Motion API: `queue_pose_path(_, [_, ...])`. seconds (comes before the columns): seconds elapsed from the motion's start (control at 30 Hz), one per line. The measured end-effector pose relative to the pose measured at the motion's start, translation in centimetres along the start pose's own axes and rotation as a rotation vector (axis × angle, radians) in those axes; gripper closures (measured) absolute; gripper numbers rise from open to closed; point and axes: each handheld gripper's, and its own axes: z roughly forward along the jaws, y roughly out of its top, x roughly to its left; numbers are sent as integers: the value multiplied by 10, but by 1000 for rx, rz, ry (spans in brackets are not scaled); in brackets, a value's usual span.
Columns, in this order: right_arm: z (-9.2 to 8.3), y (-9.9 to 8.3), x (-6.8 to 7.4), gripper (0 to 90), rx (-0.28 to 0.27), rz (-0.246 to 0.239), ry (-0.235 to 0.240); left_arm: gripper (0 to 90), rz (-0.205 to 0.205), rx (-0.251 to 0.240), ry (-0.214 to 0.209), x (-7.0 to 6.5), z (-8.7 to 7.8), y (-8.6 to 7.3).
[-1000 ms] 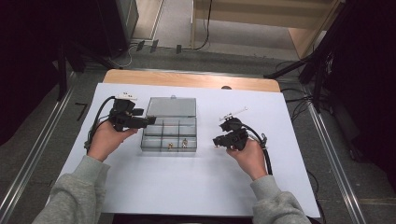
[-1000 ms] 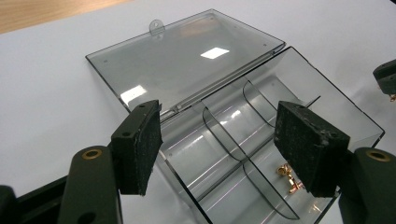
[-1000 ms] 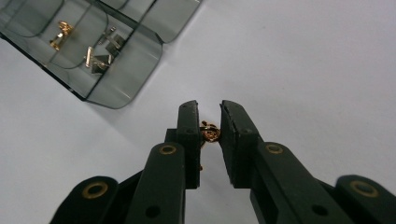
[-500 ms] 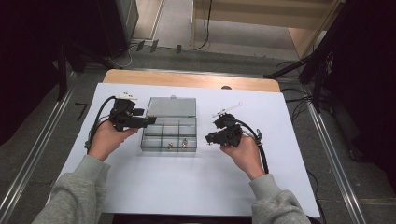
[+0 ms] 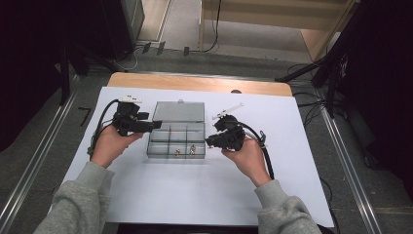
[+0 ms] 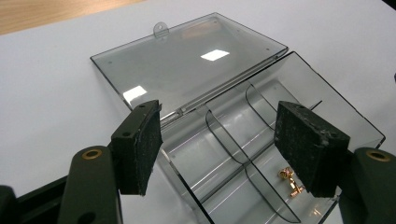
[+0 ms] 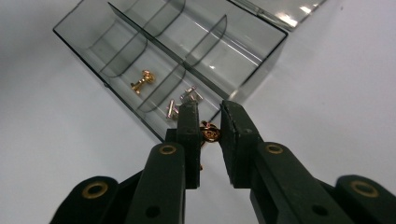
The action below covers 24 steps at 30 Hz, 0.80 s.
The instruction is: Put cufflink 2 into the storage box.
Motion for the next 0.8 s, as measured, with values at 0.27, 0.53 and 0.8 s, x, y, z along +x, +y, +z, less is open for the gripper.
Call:
queue_pose_path(0.27, [5, 14, 10, 797, -11, -24, 12, 327, 2, 7, 6, -1, 2, 0])
queue_pose_path(0.53, [14, 23, 16, 797, -13, -41, 22, 328, -1, 1, 1, -1, 2, 0])
queue_pose_path(0.8, [19, 32, 22, 797, -23, -50, 35, 328, -2, -1, 5, 0, 0, -1])
